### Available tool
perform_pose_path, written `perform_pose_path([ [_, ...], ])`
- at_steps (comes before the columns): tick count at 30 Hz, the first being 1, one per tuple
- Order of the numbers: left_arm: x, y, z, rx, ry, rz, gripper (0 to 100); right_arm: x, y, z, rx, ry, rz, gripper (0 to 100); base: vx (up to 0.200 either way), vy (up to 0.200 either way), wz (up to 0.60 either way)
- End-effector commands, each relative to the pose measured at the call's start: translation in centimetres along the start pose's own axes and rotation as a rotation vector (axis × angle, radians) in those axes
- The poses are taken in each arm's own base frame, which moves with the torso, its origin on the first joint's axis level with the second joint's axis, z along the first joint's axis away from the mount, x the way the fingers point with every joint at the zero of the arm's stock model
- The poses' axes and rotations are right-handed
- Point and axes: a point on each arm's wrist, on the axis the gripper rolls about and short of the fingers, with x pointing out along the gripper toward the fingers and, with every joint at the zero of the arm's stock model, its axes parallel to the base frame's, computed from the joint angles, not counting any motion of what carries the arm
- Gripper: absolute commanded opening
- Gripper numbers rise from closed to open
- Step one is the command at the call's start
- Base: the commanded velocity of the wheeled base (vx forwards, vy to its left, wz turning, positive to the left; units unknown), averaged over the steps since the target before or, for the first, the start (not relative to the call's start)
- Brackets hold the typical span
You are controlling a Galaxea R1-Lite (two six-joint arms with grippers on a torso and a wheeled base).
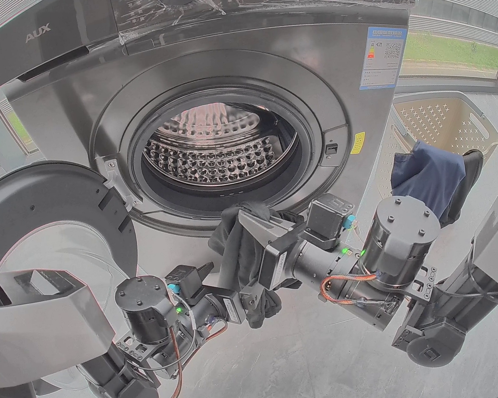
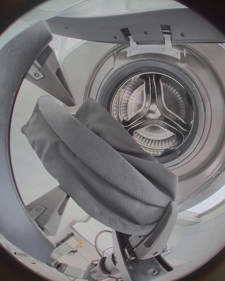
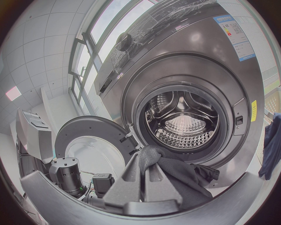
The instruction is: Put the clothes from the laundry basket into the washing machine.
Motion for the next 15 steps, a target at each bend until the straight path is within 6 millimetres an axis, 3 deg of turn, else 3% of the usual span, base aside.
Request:
perform_pose_path([
  [1, 0.0, 1.1, 0.0, -0.001, 0.000, 0.035, 100, -0.1, 0.0, 0.0, 0.000, 0.003, 0.001, 0, 0.000, 0.000, 0.00],
  [6, -0.2, 2.4, 0.3, 0.001, -0.006, 0.073, 100, -0.1, 0.0, -0.1, -0.001, 0.004, 0.001, 0, 0.000, 0.000, 0.00],
  [15, -0.4, 2.6, 0.6, 0.006, -0.013, 0.078, 100, 0.0, -0.3, -0.2, -0.003, 0.008, -0.009, 0, 0.000, 0.000, 0.00],
])
